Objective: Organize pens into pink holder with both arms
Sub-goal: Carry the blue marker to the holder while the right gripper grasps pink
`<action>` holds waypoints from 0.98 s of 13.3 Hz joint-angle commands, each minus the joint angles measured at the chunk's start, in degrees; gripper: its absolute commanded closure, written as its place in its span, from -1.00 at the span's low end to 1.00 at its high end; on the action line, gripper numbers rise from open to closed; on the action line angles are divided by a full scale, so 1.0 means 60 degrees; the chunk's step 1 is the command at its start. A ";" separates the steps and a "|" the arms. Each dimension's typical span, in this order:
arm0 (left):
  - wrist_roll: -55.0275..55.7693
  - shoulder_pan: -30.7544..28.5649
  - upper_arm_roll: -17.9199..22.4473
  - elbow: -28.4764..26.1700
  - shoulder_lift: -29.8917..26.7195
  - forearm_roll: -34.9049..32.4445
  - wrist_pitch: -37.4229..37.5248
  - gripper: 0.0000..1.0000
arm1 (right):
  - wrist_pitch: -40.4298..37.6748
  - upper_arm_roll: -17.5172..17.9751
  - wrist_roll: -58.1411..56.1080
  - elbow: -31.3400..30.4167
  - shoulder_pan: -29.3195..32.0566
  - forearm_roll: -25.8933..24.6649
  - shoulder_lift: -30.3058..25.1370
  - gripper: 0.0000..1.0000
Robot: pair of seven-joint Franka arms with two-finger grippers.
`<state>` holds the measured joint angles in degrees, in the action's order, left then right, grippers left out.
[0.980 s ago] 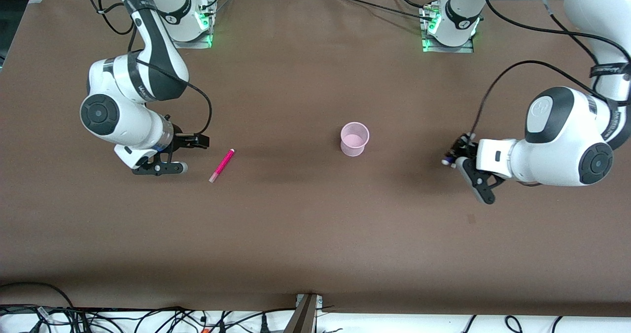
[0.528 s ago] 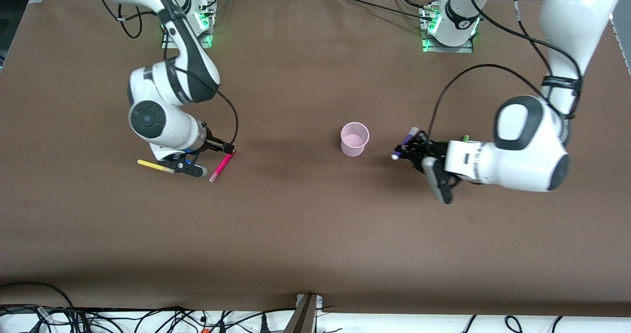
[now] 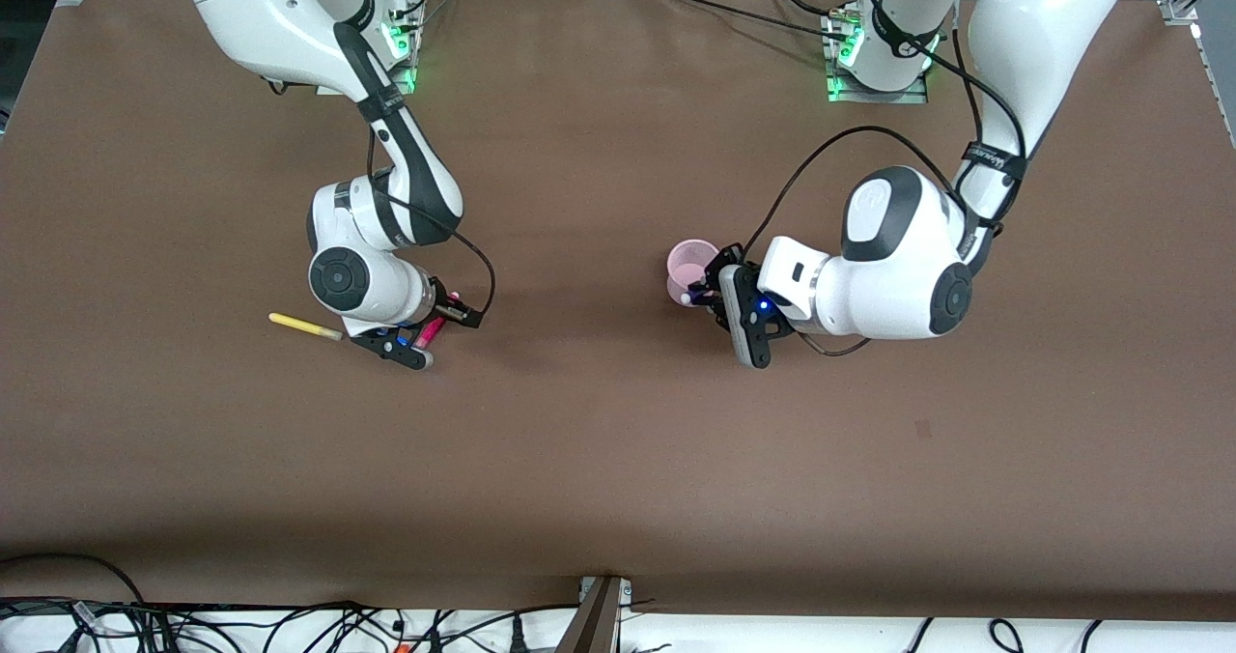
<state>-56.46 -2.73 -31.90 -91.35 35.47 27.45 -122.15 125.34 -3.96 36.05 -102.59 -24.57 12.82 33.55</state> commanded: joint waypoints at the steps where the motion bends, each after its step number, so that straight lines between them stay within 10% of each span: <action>1: -0.0551 -0.0262 -0.0905 -0.1571 -0.0416 0.0200 -0.1901 1.00 | 0.0188 -0.0013 0.0085 0.0003 0.0022 0.0192 0.0135 -0.66; 10: -0.1166 -0.0599 -0.1494 -0.2880 -0.0740 0.0244 -0.3166 1.00 | 0.0232 -0.0013 -0.0003 -0.0568 0.0037 0.0192 0.0209 -0.09; 11: -0.1181 -0.0599 -0.1509 -0.2880 -0.0726 0.0230 -0.3182 -0.48 | 0.0290 -0.0013 -0.0017 -0.0583 0.0037 0.0192 0.0209 0.02; 12: -0.1166 -0.0599 -0.1524 -0.2880 -0.0740 0.0244 -0.3182 -0.99 | 0.0306 -0.0013 -0.0018 -0.0597 0.0037 0.0192 0.0209 0.11; 13: -0.1166 -0.0599 -0.1538 -0.2865 -0.0740 0.0244 -0.3182 -1.00 | 0.0306 -0.0013 -0.0032 -0.0597 0.0051 0.0192 0.0209 0.17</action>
<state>-61.59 -5.40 -40.24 -106.73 33.04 27.45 -140.41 126.13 -4.05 36.08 -104.90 -24.41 13.05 35.68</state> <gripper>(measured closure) 0.670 0.515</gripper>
